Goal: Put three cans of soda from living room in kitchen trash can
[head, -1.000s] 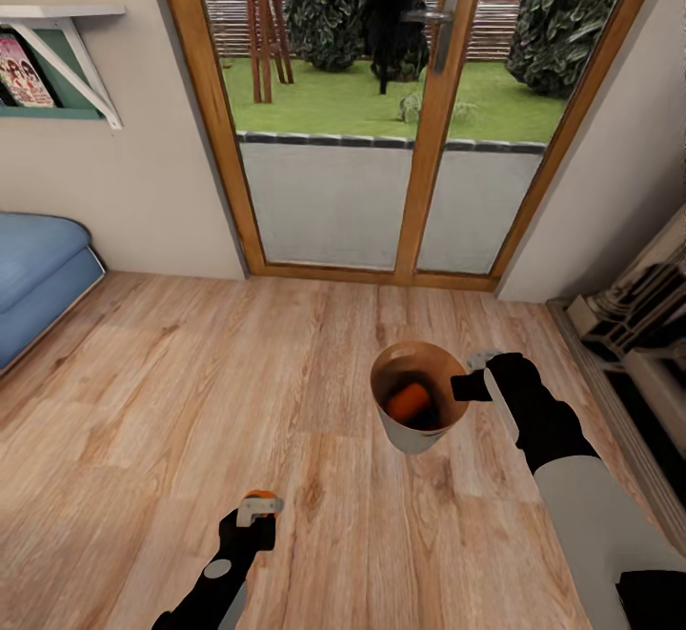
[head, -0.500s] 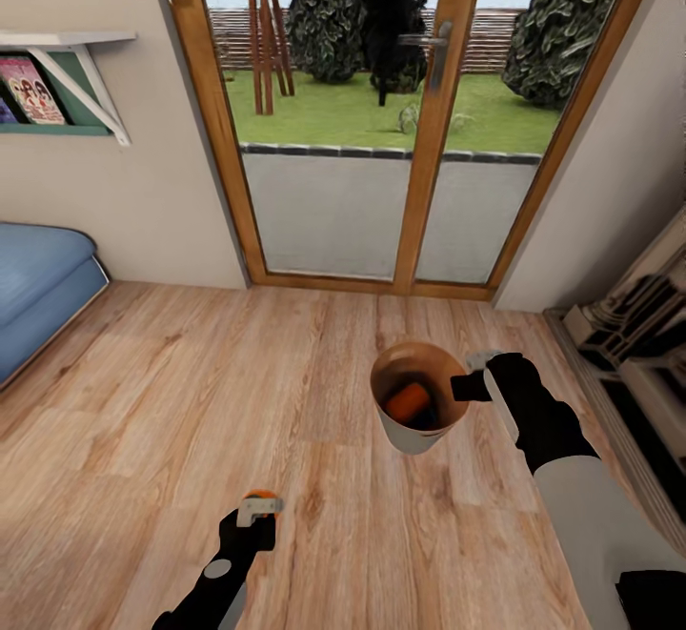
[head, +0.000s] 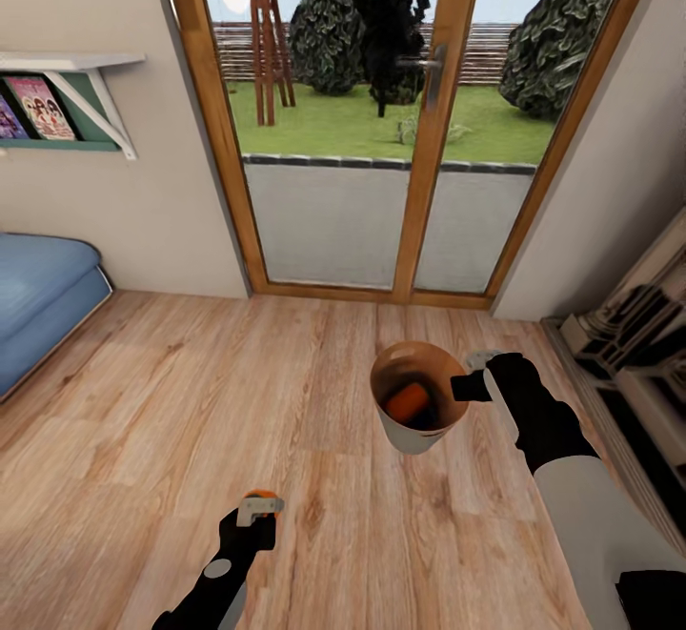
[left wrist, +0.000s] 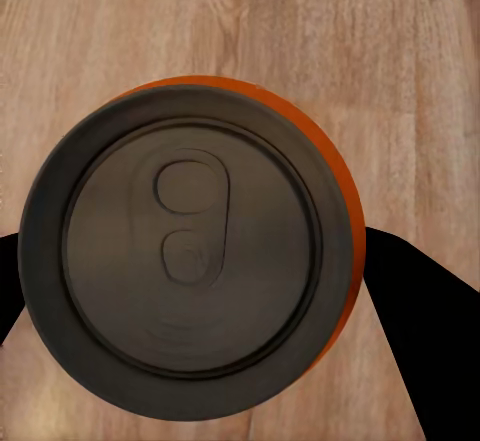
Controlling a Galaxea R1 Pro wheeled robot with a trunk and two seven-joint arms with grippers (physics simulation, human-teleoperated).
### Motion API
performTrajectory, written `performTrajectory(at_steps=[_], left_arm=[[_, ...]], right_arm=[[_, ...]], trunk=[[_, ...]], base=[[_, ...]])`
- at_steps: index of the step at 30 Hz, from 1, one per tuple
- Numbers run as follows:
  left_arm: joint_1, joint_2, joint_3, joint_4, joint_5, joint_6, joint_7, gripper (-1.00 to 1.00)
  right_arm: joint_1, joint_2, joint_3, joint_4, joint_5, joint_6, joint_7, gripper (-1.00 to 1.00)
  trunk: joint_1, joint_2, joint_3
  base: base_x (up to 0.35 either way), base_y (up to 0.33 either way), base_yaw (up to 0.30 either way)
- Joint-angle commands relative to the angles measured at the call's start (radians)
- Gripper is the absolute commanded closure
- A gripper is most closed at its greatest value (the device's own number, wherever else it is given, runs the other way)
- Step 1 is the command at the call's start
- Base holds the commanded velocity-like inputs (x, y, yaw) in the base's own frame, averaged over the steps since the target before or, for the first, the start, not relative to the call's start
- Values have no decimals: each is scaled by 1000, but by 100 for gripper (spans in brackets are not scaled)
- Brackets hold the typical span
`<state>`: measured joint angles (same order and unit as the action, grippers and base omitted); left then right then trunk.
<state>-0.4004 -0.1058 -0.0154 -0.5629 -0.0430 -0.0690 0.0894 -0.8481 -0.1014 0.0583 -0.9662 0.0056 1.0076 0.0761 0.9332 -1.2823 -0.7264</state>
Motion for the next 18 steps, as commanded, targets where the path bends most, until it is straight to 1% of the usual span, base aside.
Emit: performTrajectory(at_steps=[1,11,18], left_arm=[[0,0,0,0,0,0,0,100],[0,0,0,0,0,0,0,100],[0,0,0,0,0,0,0,100]], right_arm=[[0,0,-1,0,-15,0,4,100],[0,0,-1,0,-15,0,4,100],[0,7,-2,1,-15,0,4,100]], trunk=[[-4,7,5],[-42,77,53],[-69,126,86]], base=[[0,0,0],[0,0,0],[0,0,0]])
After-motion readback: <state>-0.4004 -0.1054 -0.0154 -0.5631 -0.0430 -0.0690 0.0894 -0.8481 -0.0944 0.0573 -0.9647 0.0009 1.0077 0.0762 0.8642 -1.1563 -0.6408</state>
